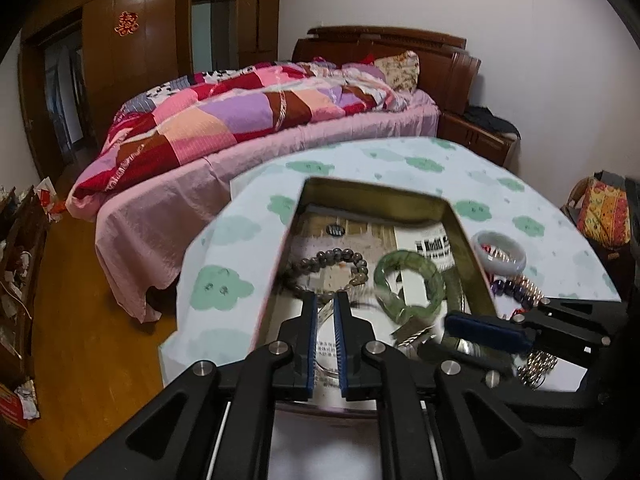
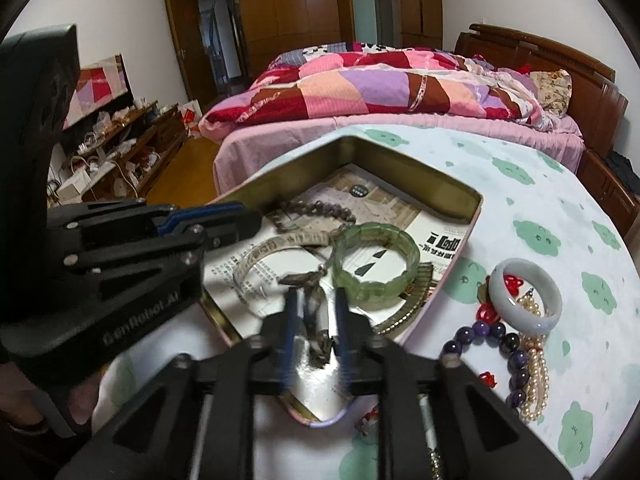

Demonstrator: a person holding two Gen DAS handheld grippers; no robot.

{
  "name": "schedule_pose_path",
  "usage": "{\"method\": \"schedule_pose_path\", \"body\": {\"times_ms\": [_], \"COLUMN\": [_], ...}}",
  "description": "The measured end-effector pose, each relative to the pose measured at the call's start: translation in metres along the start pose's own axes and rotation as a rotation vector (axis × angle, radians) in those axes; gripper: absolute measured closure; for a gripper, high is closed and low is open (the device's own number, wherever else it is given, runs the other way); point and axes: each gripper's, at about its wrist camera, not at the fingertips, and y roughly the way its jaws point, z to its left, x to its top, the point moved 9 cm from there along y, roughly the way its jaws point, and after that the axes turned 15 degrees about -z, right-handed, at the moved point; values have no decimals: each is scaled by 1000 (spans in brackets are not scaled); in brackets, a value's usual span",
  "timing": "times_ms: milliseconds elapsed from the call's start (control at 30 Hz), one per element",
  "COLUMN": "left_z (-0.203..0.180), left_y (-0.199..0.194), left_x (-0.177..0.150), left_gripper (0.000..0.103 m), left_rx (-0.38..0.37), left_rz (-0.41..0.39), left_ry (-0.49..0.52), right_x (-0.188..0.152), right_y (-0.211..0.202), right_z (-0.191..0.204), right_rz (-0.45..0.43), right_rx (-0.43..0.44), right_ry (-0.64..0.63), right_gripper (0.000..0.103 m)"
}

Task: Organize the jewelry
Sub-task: 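Lower the silver bangle and watch into the tin box and open both tools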

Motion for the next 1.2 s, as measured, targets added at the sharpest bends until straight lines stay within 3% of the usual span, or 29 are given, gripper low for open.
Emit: {"method": "schedule_pose_path", "body": {"times_ms": [33,67,167,600,933,1200], "left_z": [1,2,6,4,-26,-60], "left_y": [-2,-3,-7,-5,-10,-11], "left_x": [3,4,7,5,-2,-15], "left_gripper": [89,76,50,49,49,49], "left_rx": [-3,-2,26,50,13,-33], "left_rz": [-9,-13,-39,-24,-7,16], "left_ry": [-5,-9,-20,-12,29,90], "right_x": [2,4,7,5,-35,-65], "right_y": [-4,-7,-12,-61,-97,-108], "right_z": [-1,-3,-5,-58,-124,-140], "right_rz": [-13,-24,-40,-103,-76,-31], "right_rx": [0,-5,-5,-114,-266,-292], "right_ry": [8,15,31,96,186,214], "right_gripper": [64,62,62,54,54,57]}}
